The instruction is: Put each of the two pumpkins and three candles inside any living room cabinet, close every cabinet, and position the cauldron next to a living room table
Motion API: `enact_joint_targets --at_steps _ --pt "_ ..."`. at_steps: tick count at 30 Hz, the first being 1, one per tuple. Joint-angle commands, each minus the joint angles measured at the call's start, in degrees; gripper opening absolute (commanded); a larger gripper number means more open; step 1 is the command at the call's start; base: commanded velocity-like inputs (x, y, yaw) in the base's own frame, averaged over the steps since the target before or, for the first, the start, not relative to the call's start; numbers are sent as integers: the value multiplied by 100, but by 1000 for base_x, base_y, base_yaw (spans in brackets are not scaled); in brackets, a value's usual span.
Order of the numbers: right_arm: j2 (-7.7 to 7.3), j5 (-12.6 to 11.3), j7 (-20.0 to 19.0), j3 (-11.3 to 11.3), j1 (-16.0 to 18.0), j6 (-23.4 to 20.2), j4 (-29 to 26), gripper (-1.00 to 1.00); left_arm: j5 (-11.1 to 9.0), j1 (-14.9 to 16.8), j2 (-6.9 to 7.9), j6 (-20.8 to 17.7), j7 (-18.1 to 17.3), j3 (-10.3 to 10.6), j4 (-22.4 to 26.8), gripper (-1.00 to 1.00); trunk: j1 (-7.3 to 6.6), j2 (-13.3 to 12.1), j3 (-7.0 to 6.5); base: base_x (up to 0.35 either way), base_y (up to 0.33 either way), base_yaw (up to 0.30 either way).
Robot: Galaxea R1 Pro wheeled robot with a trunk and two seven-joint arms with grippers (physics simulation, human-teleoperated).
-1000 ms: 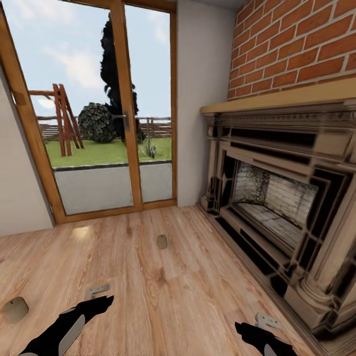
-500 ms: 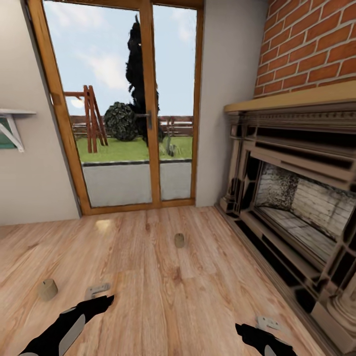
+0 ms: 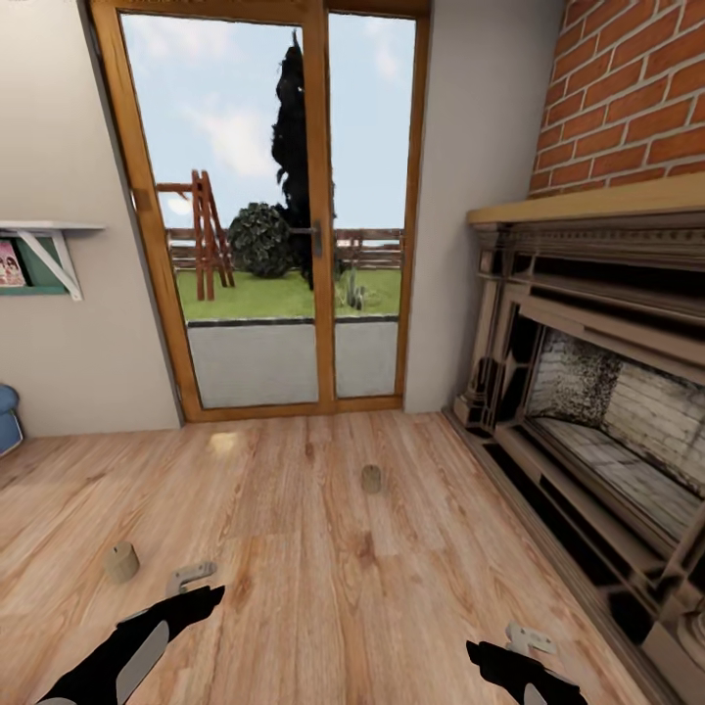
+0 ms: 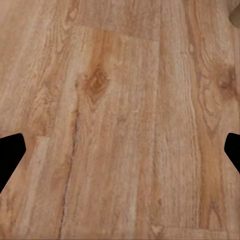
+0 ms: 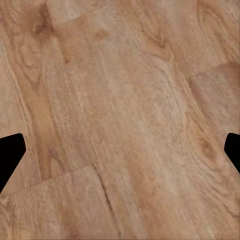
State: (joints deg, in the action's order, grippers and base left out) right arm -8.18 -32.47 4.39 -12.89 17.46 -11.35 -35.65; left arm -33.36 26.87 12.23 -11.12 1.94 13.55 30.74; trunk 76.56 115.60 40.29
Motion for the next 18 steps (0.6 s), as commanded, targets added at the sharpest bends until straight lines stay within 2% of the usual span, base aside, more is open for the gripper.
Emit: enact_joint_targets --at_steps 1,18 --pt "-9 -54 46 -40 3 -18 -13 100 -45 3 7 -29 31 35 10 100 -23 -39 -10 0 0 49" --pt "-9 -67 36 -29 3 -95 81 100 -40 3 7 -92 83 46 2 100 -397 -720 -189 0 0 132"
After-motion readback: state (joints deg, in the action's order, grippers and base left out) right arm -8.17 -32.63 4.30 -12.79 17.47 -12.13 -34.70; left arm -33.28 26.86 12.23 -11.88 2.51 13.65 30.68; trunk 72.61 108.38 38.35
